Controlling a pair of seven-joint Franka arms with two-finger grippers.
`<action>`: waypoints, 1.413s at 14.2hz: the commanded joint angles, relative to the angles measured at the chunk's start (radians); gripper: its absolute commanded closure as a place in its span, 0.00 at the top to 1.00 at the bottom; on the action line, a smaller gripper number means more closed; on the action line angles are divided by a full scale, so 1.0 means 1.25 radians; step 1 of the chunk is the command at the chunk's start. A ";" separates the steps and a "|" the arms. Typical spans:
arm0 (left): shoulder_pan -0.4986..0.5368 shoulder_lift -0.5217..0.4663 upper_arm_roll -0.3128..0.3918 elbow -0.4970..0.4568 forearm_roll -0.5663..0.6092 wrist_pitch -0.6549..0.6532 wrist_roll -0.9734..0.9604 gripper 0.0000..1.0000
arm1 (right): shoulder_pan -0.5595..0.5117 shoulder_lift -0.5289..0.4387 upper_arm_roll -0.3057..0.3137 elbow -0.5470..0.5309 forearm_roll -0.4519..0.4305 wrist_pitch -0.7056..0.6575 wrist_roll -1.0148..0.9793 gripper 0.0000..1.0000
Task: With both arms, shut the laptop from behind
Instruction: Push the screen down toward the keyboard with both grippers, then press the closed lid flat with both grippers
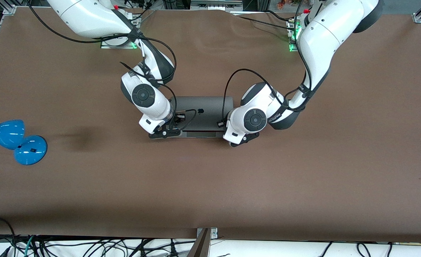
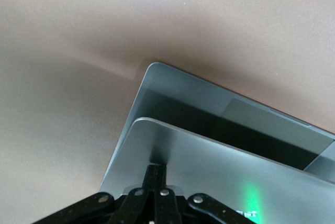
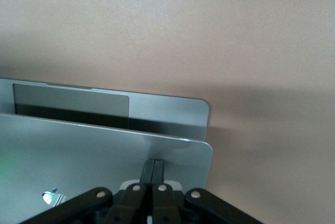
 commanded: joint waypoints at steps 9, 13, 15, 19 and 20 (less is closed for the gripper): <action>-0.023 0.066 0.029 0.045 0.041 0.050 -0.010 0.00 | 0.004 0.087 -0.018 0.051 -0.047 0.049 0.005 0.00; -0.027 0.076 0.030 0.045 0.055 0.067 -0.012 0.00 | 0.009 0.105 -0.029 0.052 -0.059 0.072 0.005 0.00; -0.027 0.083 0.030 0.045 0.057 0.071 -0.012 0.00 | 0.009 0.114 -0.031 0.053 -0.062 0.073 0.006 0.00; -0.027 0.088 0.033 0.045 0.058 0.081 -0.012 0.00 | 0.009 0.124 -0.031 0.077 -0.059 0.081 0.002 0.00; -0.027 0.088 0.031 0.045 0.058 0.081 -0.012 0.00 | 0.009 0.119 -0.031 0.091 -0.053 0.070 0.005 0.00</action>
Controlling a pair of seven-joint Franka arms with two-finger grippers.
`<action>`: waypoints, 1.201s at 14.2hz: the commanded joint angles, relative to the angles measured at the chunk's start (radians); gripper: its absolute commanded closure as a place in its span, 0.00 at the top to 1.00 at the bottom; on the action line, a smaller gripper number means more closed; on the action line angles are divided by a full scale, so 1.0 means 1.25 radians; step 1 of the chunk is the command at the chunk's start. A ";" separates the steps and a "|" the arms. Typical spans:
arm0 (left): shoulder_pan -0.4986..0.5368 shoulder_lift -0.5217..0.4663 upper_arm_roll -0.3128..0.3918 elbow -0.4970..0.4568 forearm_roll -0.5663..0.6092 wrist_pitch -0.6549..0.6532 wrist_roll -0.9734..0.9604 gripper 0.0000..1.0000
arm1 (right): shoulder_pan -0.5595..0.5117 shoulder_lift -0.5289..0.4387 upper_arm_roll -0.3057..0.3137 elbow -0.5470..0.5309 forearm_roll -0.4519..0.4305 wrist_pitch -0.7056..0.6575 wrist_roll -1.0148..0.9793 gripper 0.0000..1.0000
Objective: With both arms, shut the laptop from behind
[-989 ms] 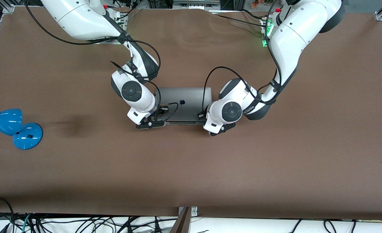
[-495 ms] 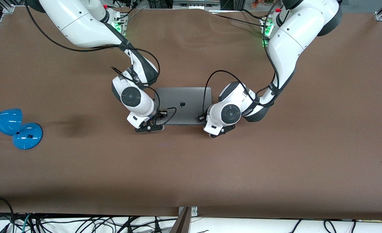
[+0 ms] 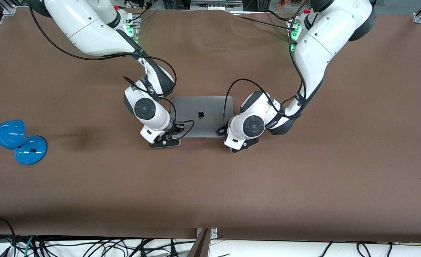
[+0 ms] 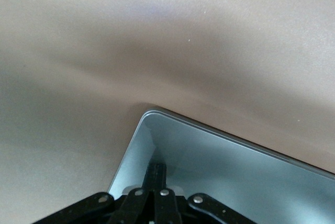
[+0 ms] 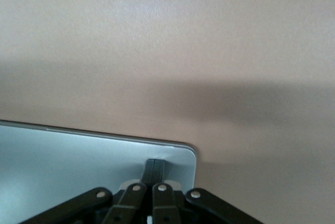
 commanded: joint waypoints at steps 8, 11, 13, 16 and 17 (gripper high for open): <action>-0.002 -0.052 0.002 0.030 0.029 -0.080 -0.004 1.00 | -0.026 -0.130 0.000 0.101 0.000 -0.243 0.009 1.00; 0.002 -0.121 0.004 0.028 0.029 -0.191 0.007 1.00 | -0.055 -0.168 -0.003 0.102 0.008 -0.310 0.003 1.00; 0.008 -0.182 0.005 0.018 0.027 -0.253 0.058 1.00 | -0.089 -0.197 -0.003 0.102 0.012 -0.364 -0.010 1.00; 0.014 -0.263 0.014 0.009 0.027 -0.334 0.113 1.00 | -0.141 -0.226 -0.013 0.104 0.013 -0.410 -0.075 1.00; 0.018 -0.289 0.018 0.008 0.025 -0.367 0.131 1.00 | -0.172 -0.230 -0.013 0.102 0.014 -0.418 -0.125 1.00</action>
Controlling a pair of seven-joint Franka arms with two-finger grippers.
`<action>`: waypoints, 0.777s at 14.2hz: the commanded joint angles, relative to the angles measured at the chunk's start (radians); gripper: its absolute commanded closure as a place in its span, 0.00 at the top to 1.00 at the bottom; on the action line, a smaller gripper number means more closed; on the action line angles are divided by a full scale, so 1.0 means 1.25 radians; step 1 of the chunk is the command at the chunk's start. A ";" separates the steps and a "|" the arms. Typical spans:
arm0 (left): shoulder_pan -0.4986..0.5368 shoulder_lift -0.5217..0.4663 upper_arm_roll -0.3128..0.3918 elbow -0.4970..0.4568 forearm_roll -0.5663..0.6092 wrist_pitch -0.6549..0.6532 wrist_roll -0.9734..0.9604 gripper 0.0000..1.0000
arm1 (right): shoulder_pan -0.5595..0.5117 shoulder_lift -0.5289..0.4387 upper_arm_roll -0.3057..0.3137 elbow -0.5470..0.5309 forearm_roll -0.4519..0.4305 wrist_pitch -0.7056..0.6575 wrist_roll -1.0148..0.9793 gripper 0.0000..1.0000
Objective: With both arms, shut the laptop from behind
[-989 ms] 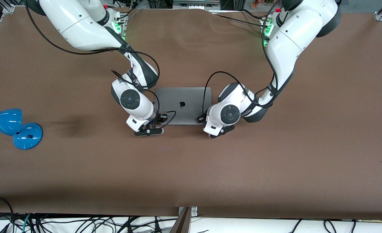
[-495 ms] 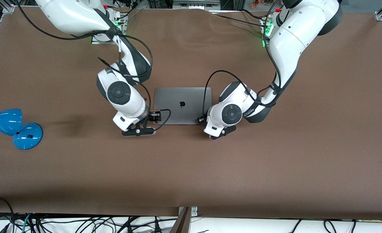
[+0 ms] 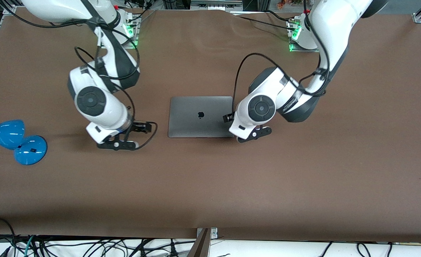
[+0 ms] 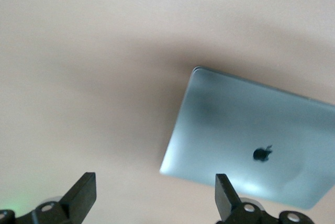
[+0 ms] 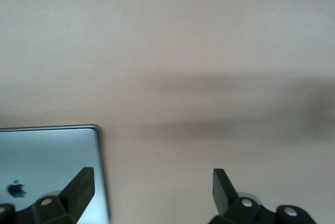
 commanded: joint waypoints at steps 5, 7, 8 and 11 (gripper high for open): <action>0.015 -0.219 0.071 -0.071 0.008 -0.146 0.193 1.00 | -0.111 -0.091 -0.062 -0.001 0.048 -0.037 -0.259 1.00; 0.014 -0.295 0.126 -0.119 -0.024 -0.146 0.277 1.00 | -0.060 -0.152 -0.158 -0.029 0.051 -0.036 -0.288 1.00; 0.013 -0.330 0.155 -0.137 -0.034 -0.146 0.320 1.00 | -0.060 -0.192 -0.165 -0.051 0.051 -0.034 -0.287 1.00; 0.013 -0.421 0.206 -0.201 -0.034 -0.143 0.408 1.00 | -0.072 -0.308 -0.176 -0.082 0.076 -0.039 -0.285 1.00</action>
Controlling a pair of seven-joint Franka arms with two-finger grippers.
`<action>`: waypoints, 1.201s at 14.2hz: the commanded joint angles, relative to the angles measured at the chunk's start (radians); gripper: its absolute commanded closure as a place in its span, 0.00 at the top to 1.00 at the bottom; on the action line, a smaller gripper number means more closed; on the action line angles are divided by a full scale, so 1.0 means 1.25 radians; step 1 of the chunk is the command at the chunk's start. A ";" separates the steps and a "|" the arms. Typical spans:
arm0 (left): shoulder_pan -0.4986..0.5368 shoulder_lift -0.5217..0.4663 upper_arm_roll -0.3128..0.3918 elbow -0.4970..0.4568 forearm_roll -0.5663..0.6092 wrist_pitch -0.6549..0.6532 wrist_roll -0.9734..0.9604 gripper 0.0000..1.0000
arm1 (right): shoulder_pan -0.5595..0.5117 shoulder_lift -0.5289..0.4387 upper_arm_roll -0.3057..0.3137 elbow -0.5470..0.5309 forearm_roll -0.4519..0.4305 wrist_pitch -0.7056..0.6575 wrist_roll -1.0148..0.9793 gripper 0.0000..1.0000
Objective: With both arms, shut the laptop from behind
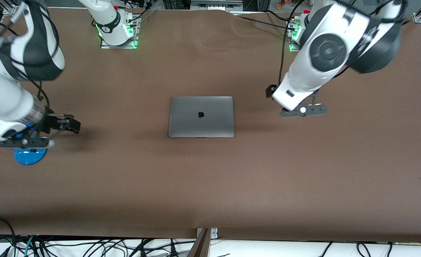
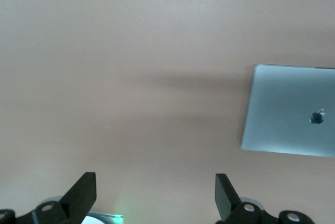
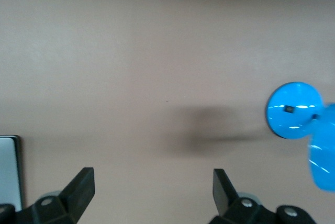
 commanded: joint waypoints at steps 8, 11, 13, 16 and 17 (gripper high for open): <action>-0.006 -0.299 0.172 -0.294 -0.040 0.064 0.260 1.00 | -0.008 -0.229 -0.091 -0.070 0.118 -0.196 -0.084 1.00; -0.007 -0.318 0.231 -0.291 -0.040 0.058 0.347 1.00 | -0.007 -0.234 -0.092 -0.086 0.109 -0.188 -0.079 1.00; -0.007 -0.319 0.254 -0.273 -0.029 0.046 0.380 1.00 | -0.002 -0.228 -0.092 -0.086 0.104 -0.178 -0.079 1.00; 0.001 -0.310 0.254 -0.213 -0.025 0.008 0.376 1.00 | 0.000 -0.210 -0.092 -0.078 0.104 -0.154 -0.079 1.00; 0.007 -0.309 0.254 -0.197 -0.024 -0.002 0.374 1.00 | 0.000 -0.204 -0.092 -0.076 0.104 -0.152 -0.079 1.00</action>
